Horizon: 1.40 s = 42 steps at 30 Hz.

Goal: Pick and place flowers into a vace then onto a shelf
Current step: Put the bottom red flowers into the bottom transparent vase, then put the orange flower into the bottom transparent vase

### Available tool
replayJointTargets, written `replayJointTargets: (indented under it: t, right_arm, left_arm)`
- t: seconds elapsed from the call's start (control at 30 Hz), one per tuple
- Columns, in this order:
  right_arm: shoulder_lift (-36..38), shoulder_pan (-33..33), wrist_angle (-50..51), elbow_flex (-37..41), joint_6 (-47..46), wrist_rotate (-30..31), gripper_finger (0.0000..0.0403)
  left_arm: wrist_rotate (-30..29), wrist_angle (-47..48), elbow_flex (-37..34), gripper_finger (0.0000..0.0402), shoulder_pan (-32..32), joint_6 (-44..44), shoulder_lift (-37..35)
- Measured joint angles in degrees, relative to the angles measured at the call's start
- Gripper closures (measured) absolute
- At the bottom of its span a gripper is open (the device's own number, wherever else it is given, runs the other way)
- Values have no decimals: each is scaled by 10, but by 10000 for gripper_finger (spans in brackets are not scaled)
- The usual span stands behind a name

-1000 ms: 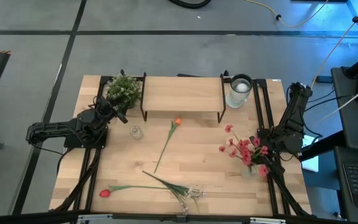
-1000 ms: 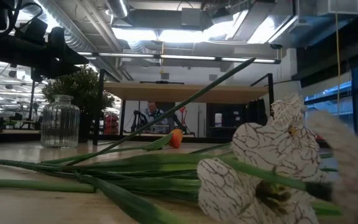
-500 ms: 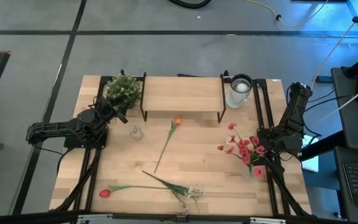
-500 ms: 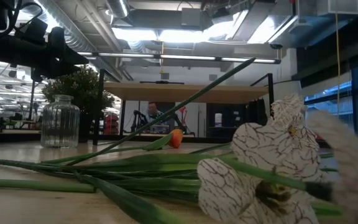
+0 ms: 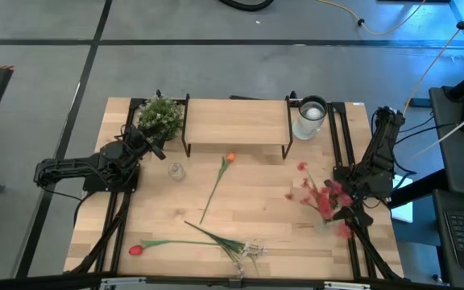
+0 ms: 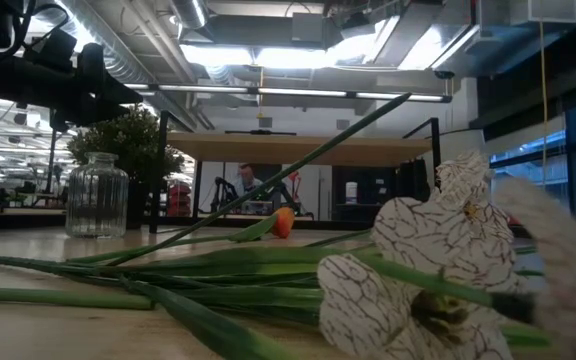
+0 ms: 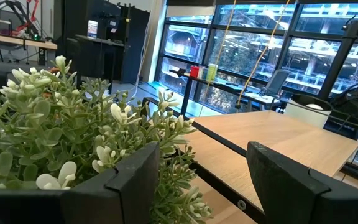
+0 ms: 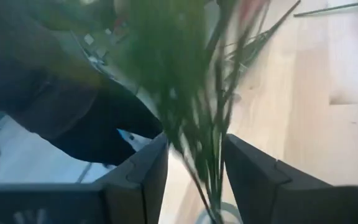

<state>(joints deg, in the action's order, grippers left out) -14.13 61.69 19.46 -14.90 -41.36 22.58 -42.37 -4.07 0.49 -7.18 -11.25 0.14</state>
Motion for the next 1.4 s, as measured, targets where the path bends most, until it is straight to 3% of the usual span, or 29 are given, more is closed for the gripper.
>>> replayJointTargets:
  t: [0.2, 0.47, 0.67, 0.83, 1.0, 1.17, 1.4]
  right_arm:
    - [0, 0, 62, -39, -12, -1, 244]
    - [0, 0, 218, -112, -134, -44, 244]
    - [0, 0, 234, -143, -202, -47, 244]
    - [0, 0, 234, -191, -213, 15, 244]
    - [-1, 0, 229, -262, -159, 114, 244]
    - [-1, 0, 143, -308, -25, 225, 244]
    - [-41, 0, -22, -333, 165, 266, 244]
  left_arm:
    - [0, 0, 0, 166, 0, 0, 0]
    - [0, 0, 0, 166, 0, 0, 0]
    - [0, 0, 0, 166, 0, 0, 0]
    - [0, 0, 0, 166, 0, 0, 0]
    - [0, 0, 0, 166, 0, 0, 0]
    - [0, 0, 0, 166, 0, 0, 0]
    - [0, 0, 0, 166, 0, 0, 0]
